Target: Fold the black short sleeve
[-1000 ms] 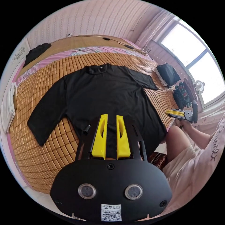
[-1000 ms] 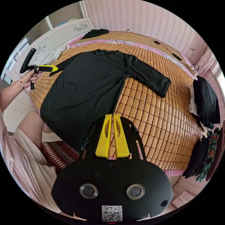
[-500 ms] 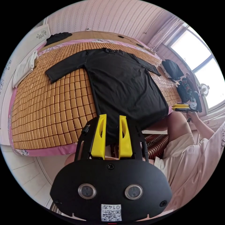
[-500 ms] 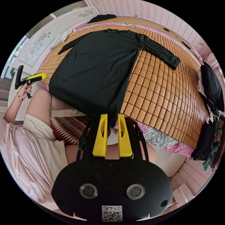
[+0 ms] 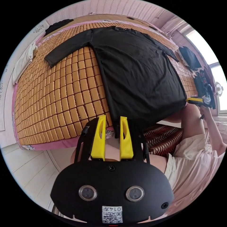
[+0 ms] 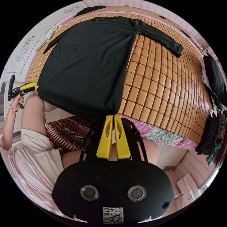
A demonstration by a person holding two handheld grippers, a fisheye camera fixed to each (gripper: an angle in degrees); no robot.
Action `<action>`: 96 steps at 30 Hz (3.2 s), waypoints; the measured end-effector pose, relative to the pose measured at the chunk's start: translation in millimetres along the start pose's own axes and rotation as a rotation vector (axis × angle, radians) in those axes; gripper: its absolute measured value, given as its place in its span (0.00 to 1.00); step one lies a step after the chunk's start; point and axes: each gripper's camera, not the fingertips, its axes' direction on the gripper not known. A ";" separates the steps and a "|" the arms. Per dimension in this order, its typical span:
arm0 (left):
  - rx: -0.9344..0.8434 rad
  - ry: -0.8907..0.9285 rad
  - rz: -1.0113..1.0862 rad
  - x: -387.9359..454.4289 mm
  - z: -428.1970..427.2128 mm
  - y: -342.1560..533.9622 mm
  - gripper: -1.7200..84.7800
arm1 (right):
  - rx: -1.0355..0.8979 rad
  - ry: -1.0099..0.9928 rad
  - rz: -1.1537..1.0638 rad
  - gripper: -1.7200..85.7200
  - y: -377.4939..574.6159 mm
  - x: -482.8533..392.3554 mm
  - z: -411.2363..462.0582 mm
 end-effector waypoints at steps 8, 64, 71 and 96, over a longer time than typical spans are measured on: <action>-0.016 -0.009 0.068 -7.3 -15.0 23.3 0.01 | -0.029 0.016 -0.045 0.02 0.8 -26.3 -26.9; 0.692 0.190 -0.370 -257.4 -81.9 -36.1 0.01 | 0.533 -0.321 -0.510 0.03 -438.0 -289.4 -189.7; 0.784 0.517 -0.026 -151.0 -104.1 -73.2 0.05 | 0.639 -0.348 -0.313 0.05 -320.0 -115.2 -228.3; 0.316 0.231 0.193 54.3 60.6 -251.7 0.11 | 0.332 0.225 -0.206 0.01 -321.3 -68.6 -73.8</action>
